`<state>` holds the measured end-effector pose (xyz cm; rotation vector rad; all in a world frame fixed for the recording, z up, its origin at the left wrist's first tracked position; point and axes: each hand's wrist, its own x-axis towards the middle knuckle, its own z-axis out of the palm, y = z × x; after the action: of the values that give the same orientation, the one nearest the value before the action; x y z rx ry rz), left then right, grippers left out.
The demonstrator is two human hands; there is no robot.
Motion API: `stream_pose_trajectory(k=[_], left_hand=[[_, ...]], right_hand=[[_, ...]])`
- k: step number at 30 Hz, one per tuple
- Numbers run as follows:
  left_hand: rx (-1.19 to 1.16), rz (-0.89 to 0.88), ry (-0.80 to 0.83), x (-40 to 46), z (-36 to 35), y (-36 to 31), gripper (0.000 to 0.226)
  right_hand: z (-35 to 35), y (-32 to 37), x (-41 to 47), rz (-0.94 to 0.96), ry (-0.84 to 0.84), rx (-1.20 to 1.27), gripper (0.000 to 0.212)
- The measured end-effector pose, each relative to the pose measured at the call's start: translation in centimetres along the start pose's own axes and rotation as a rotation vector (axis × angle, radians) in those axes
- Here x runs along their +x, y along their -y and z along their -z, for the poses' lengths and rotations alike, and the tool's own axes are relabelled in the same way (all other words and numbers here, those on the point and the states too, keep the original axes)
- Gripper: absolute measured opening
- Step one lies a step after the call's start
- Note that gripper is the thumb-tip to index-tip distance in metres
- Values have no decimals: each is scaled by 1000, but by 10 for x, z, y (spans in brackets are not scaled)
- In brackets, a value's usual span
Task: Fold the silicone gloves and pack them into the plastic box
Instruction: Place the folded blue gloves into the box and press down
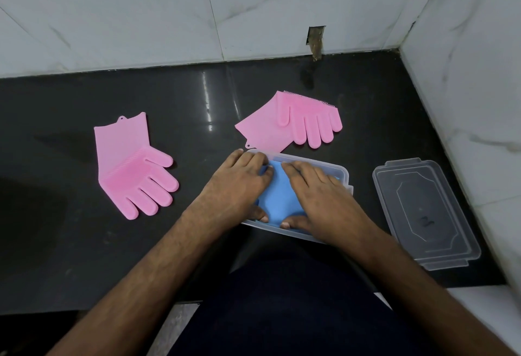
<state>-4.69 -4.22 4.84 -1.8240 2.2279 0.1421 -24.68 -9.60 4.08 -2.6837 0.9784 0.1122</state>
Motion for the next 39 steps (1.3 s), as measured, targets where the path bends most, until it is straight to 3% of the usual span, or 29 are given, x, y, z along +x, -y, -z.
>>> stream_pose_trajectory(k=[6,14,17,21,26,28,31,35,39], left_hand=[[91,1,-11,6,3,-1,99],[147,-8,-86,4,5,4,79],[146,-6,-71,5,5,4,81],[94,-29,-71,2,6,9,82],[43,-43,-110,-14,17,9,66],[-4,-78,-169,-17,22,4,60],[-80,-127,-129,-14,26,-11,53],[-94,-46,0,-8,16,-20,74],[-189,28,71,-4,14,-22,94]], right_hand=[[-5,9,-1,-36,-11,-137,119],[-5,9,2,-63,43,-174,130],[-1,10,2,-72,70,-177,128],[10,7,-4,-110,127,-129,104],[25,-1,-23,-180,88,-100,49],[26,0,-27,-193,77,-69,44],[24,3,-23,-183,139,-43,62],[19,7,-23,-184,156,-82,91],[11,9,-27,-167,109,-260,104]])
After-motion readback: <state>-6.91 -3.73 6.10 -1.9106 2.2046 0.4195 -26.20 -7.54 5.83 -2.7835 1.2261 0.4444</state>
